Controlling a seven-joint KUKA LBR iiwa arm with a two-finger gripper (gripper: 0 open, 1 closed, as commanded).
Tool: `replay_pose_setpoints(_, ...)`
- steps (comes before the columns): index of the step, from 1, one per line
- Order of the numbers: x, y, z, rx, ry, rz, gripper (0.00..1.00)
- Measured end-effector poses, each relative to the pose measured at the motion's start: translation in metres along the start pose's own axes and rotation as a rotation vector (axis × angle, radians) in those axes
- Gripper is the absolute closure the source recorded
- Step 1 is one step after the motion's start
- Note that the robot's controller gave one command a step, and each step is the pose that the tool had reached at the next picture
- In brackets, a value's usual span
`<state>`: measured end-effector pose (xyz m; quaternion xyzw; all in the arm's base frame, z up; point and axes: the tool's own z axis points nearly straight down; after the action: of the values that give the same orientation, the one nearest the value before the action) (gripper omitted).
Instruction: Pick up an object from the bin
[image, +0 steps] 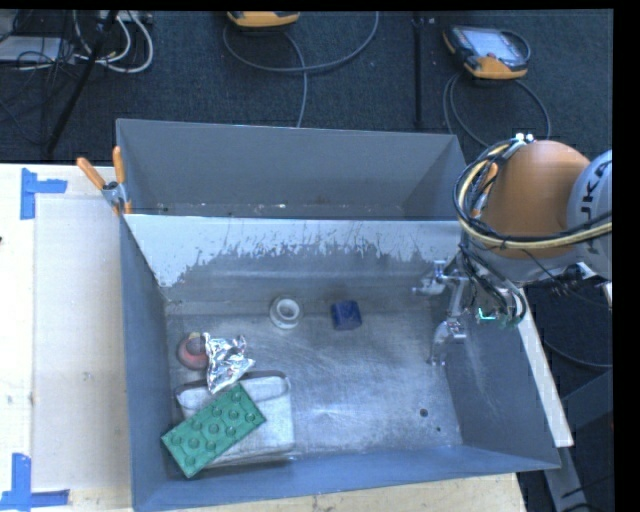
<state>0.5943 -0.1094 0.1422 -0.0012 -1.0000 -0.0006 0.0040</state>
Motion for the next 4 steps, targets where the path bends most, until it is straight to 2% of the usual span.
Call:
replay_pose_setpoints(1, -0.026, 0.051, -0.005, -0.001, -0.011, -0.076, 0.0)
replay_pose_setpoints(2, -0.025, 0.124, 0.048, -0.001, -0.004, -0.251, 0.0)
replay_pose_setpoints(3, -0.025, 0.102, 0.03, 0.003, -0.01, -0.452, 0.0)
replay_pose_setpoints(4, -0.032, 0.098, 0.059, -0.01, -0.041, -0.188, 0.0)
